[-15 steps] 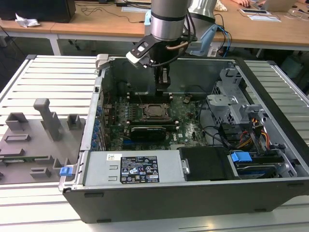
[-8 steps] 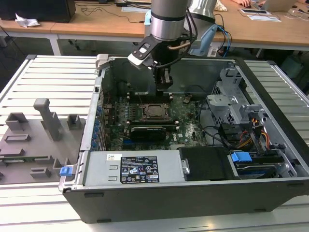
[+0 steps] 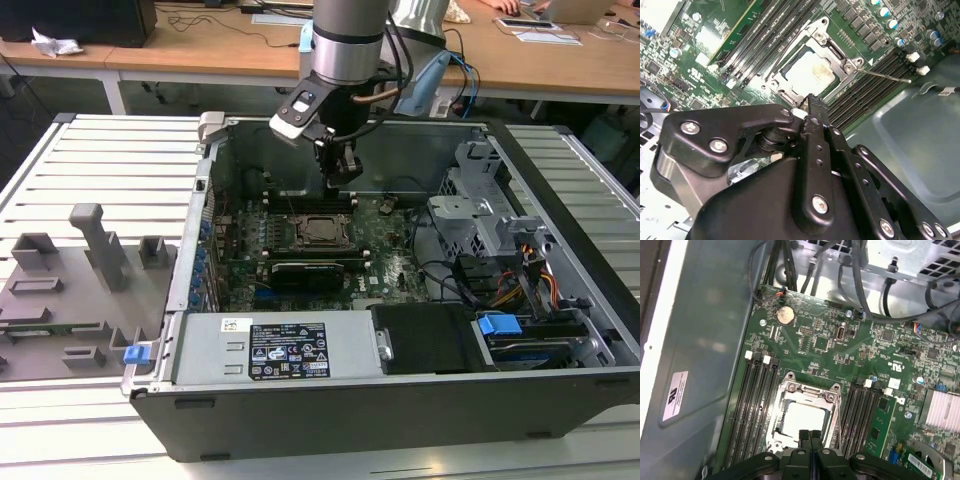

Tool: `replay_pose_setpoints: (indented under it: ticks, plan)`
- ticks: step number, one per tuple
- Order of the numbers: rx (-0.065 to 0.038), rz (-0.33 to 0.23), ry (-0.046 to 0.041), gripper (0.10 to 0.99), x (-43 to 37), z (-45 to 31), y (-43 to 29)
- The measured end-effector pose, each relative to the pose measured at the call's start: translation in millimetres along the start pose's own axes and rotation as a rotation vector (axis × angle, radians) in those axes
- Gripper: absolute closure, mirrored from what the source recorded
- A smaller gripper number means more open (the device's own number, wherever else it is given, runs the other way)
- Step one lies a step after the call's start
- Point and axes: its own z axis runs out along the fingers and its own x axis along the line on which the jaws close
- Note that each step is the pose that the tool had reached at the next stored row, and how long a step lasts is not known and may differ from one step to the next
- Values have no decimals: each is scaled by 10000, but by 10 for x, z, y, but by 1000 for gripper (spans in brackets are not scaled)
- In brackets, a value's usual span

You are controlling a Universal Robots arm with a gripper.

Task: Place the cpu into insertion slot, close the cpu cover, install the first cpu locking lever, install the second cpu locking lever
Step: 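Install the first cpu locking lever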

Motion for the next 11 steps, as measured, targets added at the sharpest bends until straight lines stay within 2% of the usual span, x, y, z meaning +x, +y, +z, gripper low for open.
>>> replay_pose_setpoints:
  ticks: [8, 11]
  plan:
    - [-9, -690, -3, 980, 0, 0, 0]
    - [-14, -1173, -6, 980, 0, 0, 0]
